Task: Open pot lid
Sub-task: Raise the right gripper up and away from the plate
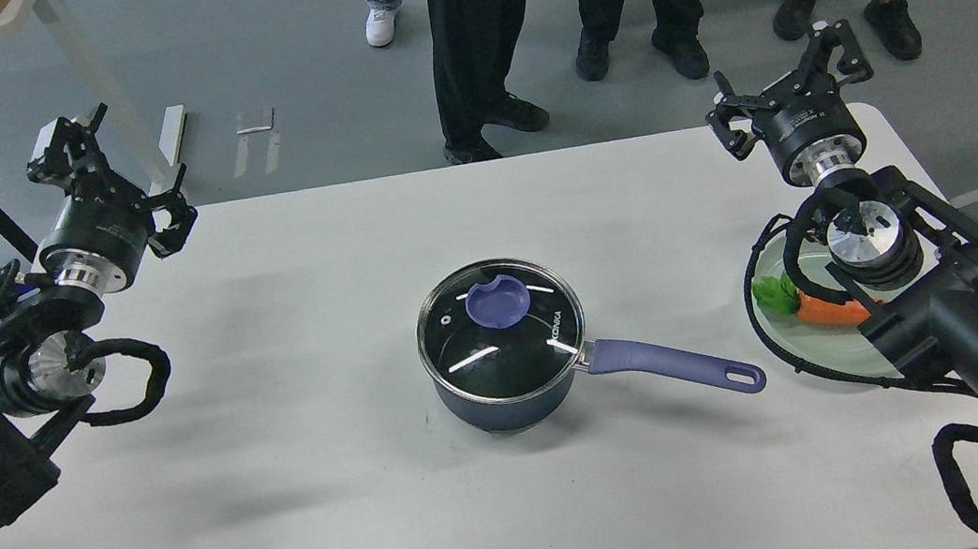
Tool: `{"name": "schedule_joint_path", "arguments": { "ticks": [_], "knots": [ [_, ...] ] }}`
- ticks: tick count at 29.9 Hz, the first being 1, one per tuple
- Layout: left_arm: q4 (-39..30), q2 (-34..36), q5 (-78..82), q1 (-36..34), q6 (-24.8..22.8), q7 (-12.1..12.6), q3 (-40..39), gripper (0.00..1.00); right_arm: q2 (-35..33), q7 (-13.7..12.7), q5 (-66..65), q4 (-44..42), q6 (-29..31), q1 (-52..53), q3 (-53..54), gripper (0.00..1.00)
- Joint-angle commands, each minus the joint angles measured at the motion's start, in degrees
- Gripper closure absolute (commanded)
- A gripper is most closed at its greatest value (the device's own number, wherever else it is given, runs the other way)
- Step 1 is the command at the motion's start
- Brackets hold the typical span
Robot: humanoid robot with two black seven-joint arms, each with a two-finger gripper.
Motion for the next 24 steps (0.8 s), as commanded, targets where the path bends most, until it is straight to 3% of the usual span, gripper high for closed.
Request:
{"name": "schedule_joint_path", "arguments": {
  "ticks": [1, 12, 24],
  "knots": [
    [0.0, 0.0, 0.0, 0.0, 0.1, 0.0, 0.1, 0.01, 0.0, 0.0, 0.0, 0.2, 0.1, 0.0, 0.0, 0.0],
    [-0.2, 0.3, -0.3, 0.0, 1.3, 0.0, -0.4, 0.01, -1.0, 0.0, 0.0, 2.4, 2.2, 0.1, -5.1, 0.0],
    [-0.2, 0.7, 0.1, -1.0, 1.0, 0.0, -0.1, 0.01, -21.7, -0.2, -1.1, 19.1, 2.0, 3.2, -23.8, 0.0]
  ]
}}
